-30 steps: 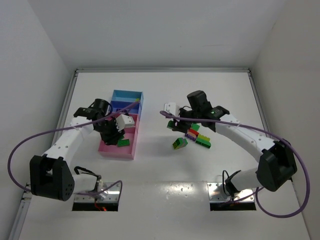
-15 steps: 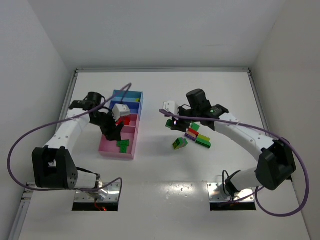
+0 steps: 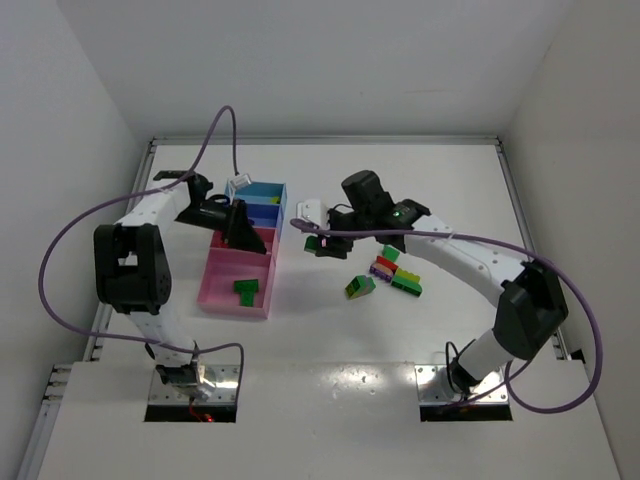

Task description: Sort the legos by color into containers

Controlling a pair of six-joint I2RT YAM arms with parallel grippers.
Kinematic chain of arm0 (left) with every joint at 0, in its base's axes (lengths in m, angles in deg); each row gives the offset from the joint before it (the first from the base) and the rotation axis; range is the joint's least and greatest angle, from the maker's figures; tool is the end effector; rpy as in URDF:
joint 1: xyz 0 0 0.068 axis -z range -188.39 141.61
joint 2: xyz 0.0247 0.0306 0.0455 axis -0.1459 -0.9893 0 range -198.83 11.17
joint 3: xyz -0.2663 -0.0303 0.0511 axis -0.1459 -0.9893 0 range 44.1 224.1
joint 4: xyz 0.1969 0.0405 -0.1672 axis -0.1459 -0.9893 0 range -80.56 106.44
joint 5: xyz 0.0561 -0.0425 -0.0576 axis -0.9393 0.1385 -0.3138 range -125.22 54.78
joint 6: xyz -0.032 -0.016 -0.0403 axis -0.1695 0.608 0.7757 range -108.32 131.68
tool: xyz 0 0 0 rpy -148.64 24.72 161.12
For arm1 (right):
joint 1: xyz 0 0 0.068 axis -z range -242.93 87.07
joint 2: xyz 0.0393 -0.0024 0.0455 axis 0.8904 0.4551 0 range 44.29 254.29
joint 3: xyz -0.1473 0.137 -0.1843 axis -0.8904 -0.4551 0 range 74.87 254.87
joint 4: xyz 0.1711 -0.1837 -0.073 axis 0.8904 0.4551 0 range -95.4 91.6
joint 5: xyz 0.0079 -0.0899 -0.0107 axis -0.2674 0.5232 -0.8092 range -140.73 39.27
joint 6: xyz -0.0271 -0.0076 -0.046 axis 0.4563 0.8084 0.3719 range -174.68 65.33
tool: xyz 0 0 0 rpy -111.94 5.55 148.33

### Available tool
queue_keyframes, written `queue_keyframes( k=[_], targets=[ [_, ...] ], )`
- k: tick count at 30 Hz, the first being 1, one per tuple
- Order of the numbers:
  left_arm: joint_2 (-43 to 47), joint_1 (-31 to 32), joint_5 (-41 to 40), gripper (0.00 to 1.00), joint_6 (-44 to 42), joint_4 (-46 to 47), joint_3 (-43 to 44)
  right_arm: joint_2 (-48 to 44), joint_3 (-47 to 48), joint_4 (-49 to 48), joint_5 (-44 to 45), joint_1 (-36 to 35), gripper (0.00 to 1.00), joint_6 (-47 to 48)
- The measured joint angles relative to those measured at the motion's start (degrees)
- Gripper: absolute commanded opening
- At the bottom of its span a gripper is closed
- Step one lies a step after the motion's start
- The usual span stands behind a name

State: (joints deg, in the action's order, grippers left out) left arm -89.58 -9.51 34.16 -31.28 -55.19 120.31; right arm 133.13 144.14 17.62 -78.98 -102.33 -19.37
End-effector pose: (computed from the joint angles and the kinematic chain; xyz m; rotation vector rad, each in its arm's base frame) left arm 0.3083 -0.0273 0.2396 0.7507 2.2074 -1.5420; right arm 0.2546 0.2309 0.2806 -1.5737 1.6491 0.6053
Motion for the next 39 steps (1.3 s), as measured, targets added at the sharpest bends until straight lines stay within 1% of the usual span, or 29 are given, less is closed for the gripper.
queue_keyframes(
  k=[6, 11, 16, 23, 32, 35, 37, 39],
  targets=[
    [-0.7, 0.0, 6.3, 0.72, 0.7, -2.0, 0.6, 3.5, 2.5, 0.0, 1.0, -3.0, 0.22, 0.3],
    [-1.3, 0.0, 8.3, 0.74, 1.0, -2.7, 1.0, 6.7, 5.4, 0.0, 1.2, -4.2, 0.22, -0.1],
    [-3.6, 0.0, 8.4, 0.74, 1.2, -2.8, 1.2, 9.5, 9.4, -0.7, 1.4, -5.4, 0.22, -1.7],
    [-3.9, 0.0, 8.3, 0.74, 1.5, -2.5, 1.2, 11.9, 13.1, -1.4, 1.7, -7.6, 0.22, -3.7],
    [-3.9, 0.0, 8.4, 0.74, 1.4, -2.6, 1.5, 14.1, 14.4, -1.9, 2.7, -10.1, 0.22, -4.1],
    [-3.9, 0.0, 8.4, 0.69, 1.4, -2.6, 1.9, 15.0, 15.1, -2.0, 2.8, -10.4, 0.21, -4.1],
    [-3.9, 0.0, 8.4, 0.61, 1.3, -2.6, 1.9, 15.6, 15.5, -2.0, 2.9, -10.4, 0.21, -4.1],
    [-3.9, 0.0, 8.3, 0.57, 1.2, -2.6, 1.9, 16.1, 15.8, -2.1, 3.1, -10.4, 0.21, -4.1]
  ],
)
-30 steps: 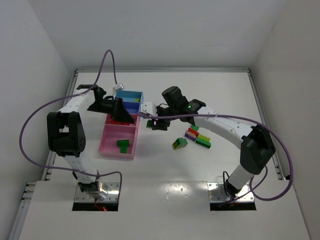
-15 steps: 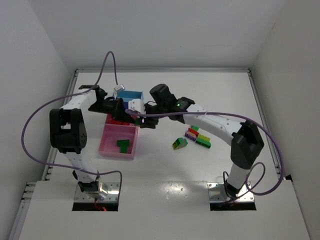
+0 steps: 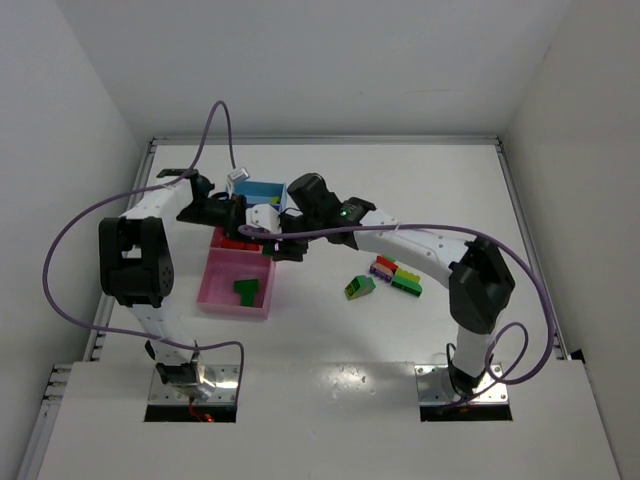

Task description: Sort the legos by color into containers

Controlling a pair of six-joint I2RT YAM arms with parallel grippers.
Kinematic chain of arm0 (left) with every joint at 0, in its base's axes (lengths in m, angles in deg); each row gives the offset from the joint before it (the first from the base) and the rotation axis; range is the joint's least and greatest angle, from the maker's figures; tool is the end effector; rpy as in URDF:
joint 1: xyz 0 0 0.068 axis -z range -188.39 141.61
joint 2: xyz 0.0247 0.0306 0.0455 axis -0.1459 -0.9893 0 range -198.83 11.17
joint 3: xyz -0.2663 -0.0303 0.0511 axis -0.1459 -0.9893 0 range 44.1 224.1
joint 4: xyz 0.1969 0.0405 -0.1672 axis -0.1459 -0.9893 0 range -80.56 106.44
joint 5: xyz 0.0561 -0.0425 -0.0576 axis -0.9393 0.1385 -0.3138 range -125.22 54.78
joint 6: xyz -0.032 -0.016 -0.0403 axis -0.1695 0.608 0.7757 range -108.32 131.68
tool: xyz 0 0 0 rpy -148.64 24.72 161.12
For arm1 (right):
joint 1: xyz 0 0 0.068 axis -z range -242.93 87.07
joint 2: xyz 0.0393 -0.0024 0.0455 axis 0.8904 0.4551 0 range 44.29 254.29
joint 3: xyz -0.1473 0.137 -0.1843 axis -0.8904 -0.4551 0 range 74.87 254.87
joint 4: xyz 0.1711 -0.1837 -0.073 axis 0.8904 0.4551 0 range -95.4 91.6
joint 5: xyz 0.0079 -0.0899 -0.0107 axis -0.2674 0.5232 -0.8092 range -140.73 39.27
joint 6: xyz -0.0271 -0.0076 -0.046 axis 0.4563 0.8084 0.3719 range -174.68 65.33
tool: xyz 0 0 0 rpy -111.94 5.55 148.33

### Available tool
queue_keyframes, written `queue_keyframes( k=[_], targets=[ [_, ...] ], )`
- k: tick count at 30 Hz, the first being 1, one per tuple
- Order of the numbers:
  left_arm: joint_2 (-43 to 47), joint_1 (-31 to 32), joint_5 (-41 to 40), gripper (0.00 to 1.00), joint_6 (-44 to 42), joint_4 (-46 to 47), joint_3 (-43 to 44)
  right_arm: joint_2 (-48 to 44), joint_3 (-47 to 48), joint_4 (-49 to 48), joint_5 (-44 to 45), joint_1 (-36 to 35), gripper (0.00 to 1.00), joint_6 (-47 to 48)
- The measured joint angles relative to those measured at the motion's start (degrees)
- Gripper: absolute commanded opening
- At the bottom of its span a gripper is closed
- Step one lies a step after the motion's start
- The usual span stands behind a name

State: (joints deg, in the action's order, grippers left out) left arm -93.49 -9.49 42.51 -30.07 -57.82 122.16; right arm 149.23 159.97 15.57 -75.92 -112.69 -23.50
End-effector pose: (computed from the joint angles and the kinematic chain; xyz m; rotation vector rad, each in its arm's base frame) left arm 0.3179 -0.0287 0.2327 0.6102 2.1361 -1.7386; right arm 0.2594 0.3299 0.2724 -1.6557 1.5818 0.6707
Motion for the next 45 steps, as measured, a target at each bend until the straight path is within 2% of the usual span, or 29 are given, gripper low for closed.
queue_keyframes(
  k=[5, 12, 14, 18, 19, 23, 30, 40, 43, 45],
  targets=[
    [0.0, 0.7, -0.5, 0.56, -0.3, 0.0, 0.0, 0.6, 0.2, 0.0, 0.9, 0.0, 0.21, 0.0],
    [0.0, 2.3, -1.7, 0.62, -1.1, 0.2, 0.0, 0.7, 0.2, 0.0, 1.3, 0.0, 0.21, 0.0],
    [0.0, 2.3, -1.7, 0.56, -1.3, 0.2, 0.0, 0.7, 0.3, 0.0, 1.6, 0.0, 0.21, 0.0],
    [0.0, 2.2, -2.3, 0.34, -1.5, 0.9, -0.1, 0.7, 0.7, 0.2, 1.8, 0.0, 0.21, -0.1],
    [0.0, 2.1, -2.3, 0.25, -1.5, 0.8, -0.1, 0.7, 0.7, 0.2, 1.9, -0.1, 0.21, 0.0],
    [0.0, 2.1, -2.5, 0.16, -1.5, 0.9, -0.2, 0.7, 0.7, 0.3, 2.5, -0.3, 0.21, 0.1],
    [0.2, 1.2, -2.0, 0.15, -1.7, 1.3, -0.5, -1.2, -3.0, -3.0, 3.9, -0.5, 0.19, 1.5],
    [6.9, -6.8, -2.2, 0.15, -1.5, 0.4, -1.0, -9.8, -14.8, -1.8, 8.0, 2.1, 0.19, 3.1],
    [10.4, -7.2, -7.2, 0.14, 4.0, 6.6, -2.7, -11.8, -16.2, -1.6, 8.4, 3.4, 0.19, 3.4],
    [15.9, -7.1, -14.2, 0.14, 11.5, 14.2, -6.2, -13.1, -17.1, -1.6, 8.6, 4.4, 0.19, 3.4]
  ],
)
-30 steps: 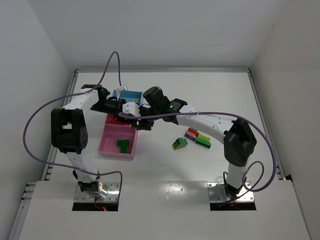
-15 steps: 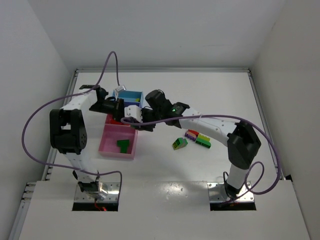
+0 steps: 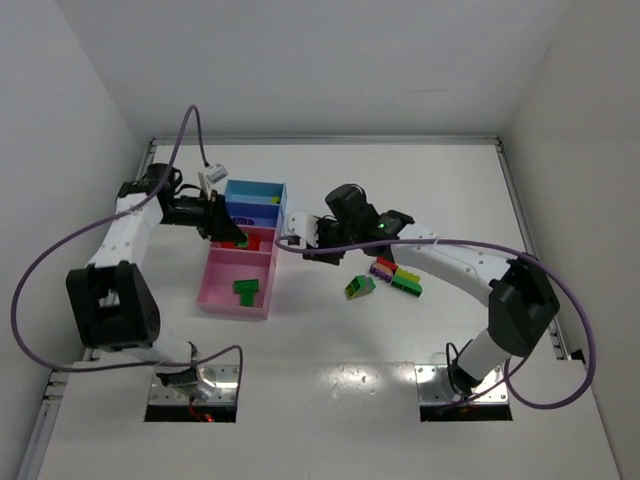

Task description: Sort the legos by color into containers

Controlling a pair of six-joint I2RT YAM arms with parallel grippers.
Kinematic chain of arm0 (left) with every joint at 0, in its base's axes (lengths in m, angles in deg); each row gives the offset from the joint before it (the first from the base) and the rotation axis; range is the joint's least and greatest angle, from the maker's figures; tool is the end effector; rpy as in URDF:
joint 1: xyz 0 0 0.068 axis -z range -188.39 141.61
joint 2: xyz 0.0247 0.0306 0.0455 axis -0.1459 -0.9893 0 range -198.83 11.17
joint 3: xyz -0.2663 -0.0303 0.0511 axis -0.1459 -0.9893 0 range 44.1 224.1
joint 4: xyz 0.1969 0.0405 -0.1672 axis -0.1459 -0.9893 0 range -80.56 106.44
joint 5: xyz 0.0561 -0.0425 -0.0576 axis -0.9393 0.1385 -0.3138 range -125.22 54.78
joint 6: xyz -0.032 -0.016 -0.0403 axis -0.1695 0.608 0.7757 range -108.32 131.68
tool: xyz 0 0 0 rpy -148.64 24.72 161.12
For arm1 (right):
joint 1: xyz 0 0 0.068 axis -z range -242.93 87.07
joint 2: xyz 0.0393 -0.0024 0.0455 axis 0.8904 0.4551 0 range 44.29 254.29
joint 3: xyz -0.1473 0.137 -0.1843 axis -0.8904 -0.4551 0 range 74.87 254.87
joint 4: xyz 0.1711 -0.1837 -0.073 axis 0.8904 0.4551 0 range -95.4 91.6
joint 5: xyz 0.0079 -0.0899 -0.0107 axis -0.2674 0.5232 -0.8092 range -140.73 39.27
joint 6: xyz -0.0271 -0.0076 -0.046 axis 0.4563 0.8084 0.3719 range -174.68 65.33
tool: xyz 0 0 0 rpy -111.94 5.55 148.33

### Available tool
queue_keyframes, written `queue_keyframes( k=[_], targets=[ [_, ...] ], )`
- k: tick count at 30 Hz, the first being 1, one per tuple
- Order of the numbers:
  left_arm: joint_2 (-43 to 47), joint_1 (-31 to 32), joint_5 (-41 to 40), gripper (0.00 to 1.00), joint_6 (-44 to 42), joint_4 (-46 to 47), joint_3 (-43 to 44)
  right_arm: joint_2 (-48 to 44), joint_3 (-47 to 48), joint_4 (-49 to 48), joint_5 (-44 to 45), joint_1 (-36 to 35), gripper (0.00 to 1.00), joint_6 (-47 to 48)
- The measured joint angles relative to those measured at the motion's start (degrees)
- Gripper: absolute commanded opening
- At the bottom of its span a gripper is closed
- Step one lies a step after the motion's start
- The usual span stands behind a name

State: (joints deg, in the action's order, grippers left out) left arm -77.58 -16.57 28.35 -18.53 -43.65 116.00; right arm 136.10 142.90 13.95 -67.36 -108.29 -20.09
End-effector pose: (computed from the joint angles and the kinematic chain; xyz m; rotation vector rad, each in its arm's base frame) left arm 0.2880 0.0092 0.2763 0.5953 2.2106 -1.2505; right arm 0.2427 0.2602 0.2596 -1.6024 1.6828 0.4318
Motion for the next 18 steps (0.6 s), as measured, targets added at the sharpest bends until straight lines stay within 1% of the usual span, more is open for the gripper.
queue_keyframes(
  k=[3, 7, 10, 15, 18],
  targets=[
    [7.5, 1.1, -10.0, 0.14, 6.8, 7.7, -1.4, -1.2, -0.8, 0.0, 0.0, 1.2, 0.19, 0.1],
    [10.4, 2.6, -16.0, 0.14, 10.1, 11.8, 0.5, -1.7, -1.0, 0.2, 0.0, 2.4, 0.19, 0.0],
    [9.8, 3.5, -19.6, 0.14, 9.8, 11.8, -0.5, -1.9, -1.0, 0.2, -0.1, 3.1, 0.19, -0.5],
    [9.1, 4.2, -25.2, 0.14, 5.7, 8.7, -7.1, -2.0, -0.9, -0.1, -2.3, 5.2, 0.19, -4.6],
    [8.8, 4.3, -27.4, 0.17, 3.0, 6.3, -10.5, -2.0, -0.3, -0.3, -3.8, 7.0, 0.19, -7.9]
  ],
)
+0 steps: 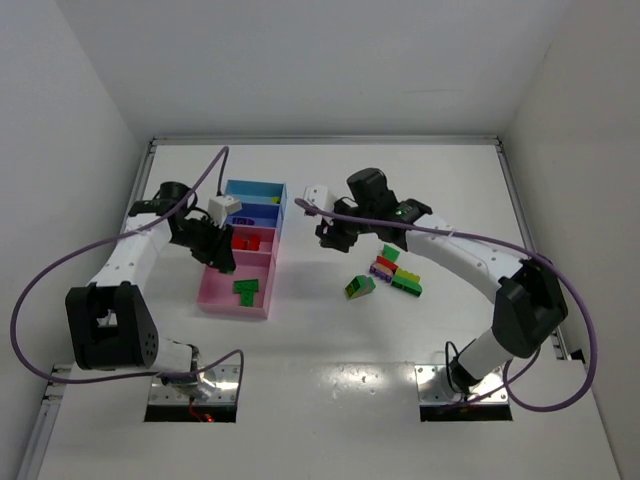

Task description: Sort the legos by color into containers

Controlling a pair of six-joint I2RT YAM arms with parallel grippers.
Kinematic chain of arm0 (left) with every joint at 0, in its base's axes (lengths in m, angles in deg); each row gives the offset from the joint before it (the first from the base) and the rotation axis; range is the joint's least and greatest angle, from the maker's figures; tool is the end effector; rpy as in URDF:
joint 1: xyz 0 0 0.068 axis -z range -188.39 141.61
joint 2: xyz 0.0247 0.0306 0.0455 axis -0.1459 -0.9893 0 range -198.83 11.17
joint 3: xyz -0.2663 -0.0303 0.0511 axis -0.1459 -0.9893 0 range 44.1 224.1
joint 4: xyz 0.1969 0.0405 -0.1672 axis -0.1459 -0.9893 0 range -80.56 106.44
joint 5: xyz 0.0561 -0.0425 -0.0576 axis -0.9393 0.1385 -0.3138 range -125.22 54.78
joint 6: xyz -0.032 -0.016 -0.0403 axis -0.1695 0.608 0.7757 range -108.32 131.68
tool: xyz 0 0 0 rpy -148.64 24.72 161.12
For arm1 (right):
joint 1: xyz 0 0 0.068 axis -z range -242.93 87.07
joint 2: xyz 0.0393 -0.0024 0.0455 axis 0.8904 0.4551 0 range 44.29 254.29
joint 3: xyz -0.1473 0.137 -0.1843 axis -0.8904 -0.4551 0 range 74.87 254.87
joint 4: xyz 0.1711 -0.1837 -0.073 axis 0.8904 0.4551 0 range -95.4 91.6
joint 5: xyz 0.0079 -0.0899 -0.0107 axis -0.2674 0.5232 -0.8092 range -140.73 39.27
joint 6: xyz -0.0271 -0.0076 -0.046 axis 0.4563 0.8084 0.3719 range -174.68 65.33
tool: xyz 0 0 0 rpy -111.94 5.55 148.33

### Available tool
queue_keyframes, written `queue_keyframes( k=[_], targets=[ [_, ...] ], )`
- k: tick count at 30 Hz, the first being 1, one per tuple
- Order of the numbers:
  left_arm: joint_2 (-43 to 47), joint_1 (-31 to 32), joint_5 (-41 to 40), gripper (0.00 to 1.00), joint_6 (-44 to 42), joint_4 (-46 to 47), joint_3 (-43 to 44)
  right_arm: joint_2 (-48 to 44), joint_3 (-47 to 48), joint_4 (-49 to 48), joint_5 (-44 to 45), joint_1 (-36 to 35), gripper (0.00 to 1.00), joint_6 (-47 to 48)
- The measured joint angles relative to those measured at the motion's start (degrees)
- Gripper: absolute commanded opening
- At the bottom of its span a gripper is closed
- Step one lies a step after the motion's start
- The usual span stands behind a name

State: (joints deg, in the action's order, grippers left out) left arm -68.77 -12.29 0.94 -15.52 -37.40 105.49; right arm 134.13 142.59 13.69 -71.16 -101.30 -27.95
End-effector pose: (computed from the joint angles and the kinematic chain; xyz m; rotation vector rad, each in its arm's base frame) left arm 0.2571 -0.0035 0.2544 0.6525 2.5149 -0.7084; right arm 0.2665 0.2268 0.2701 -1.3838 1.8217 0.5136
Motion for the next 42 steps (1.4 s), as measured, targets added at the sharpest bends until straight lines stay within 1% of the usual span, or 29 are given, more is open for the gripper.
queue_keyframes(
  k=[3, 7, 9, 10, 11, 13, 14, 16, 17, 21, 23, 25, 27, 29, 32, 35, 38, 40, 42],
  targets=[
    [-0.4, 0.1, -1.5, 0.17, -2.0, -2.3, -1.0, 0.1, 1.2, -0.7, -1.3, 1.2, 0.19, -3.1],
    [-1.1, 0.2, -3.3, 0.18, -3.4, -2.7, -1.0, 0.4, 3.2, -2.4, -2.4, 2.3, 0.19, -6.8],
    [-1.8, 0.4, -4.2, 0.22, -3.9, -2.7, -1.0, 0.8, 4.0, -3.1, -2.9, 2.7, 0.19, -8.2],
    [-2.4, 0.4, -4.7, 0.35, -4.2, -2.7, -1.0, 1.0, 4.2, -3.5, -3.1, 2.9, 0.19, -8.8],
    [-2.8, 0.5, -5.1, 0.43, -4.5, -2.7, -1.0, 1.1, 4.3, -3.7, -3.4, 3.0, 0.19, -9.2],
    [-3.3, 0.5, -5.8, 0.54, -5.5, -2.7, -1.1, 1.4, 4.4, -3.9, -3.7, 3.3, 0.19, -10.2],
    [-3.3, 0.5, -6.1, 0.65, -5.9, -2.6, -1.2, 1.6, 4.5, -4.0, -3.8, 3.5, 0.19, -10.7],
    [-3.3, 0.5, -6.3, 0.73, -6.4, -2.3, -1.4, 2.2, 4.7, -4.4, -3.8, 3.8, 0.19, -11.9],
    [-3.3, 0.5, -6.4, 0.8, -6.3, -1.9, -1.6, 2.6, 4.9, -4.8, -3.9, 3.8, 0.19, -12.7],
    [-3.0, 0.5, -6.1, 0.93, -5.7, -0.1, -2.1, 4.9, 6.5, -6.6, -4.1, 3.8, 0.19, -16.2],
    [-2.1, 0.1, -4.6, 1.0, -5.3, 0.8, -2.2, 6.8, 8.6, -7.4, -4.3, 3.8, 0.19, -18.1],
    [-0.1, -0.9, -1.7, 1.0, -4.6, 1.7, -2.5, 8.7, 11.1, -8.3, -4.3, 3.8, 0.19, -19.9],
    [3.1, -2.9, 0.8, 1.0, -2.0, 3.9, -2.5, 11.6, 15.0, -9.3, -4.5, 3.8, 0.19, -22.3],
    [6.8, -5.1, 2.7, 1.0, 2.5, 7.5, -2.4, 15.5, 20.2, -11.0, -4.6, 3.7, 0.19, -24.5],
    [11.0, -8.3, 5.4, 1.0, 11.6, 13.6, -2.2, 21.2, 27.6, -13.2, -4.5, 3.6, 0.19, -27.6],
    [12.2, -11.6, 11.0, 1.0, 17.9, 18.3, -1.9, 26.7, 33.3, -16.4, -3.6, 3.3, 0.19, -31.1],
    [12.9, -17.0, 20.0, 1.0, 20.9, 22.5, -2.3, 32.7, 38.9, -17.4, -3.2, 3.3, 0.19, -34.3],
    [14.0, -19.6, 22.9, 1.0, 23.5, 25.3, -2.9, 37.2, 42.9, -17.8, -2.8, 3.2, 0.19, -36.0],
    [14.7, -20.2, 25.4, 1.0, 25.1, 27.1, -3.1, 41.3, 46.4, -18.1, -2.6, 3.2, 0.19, -37.5]
  ],
)
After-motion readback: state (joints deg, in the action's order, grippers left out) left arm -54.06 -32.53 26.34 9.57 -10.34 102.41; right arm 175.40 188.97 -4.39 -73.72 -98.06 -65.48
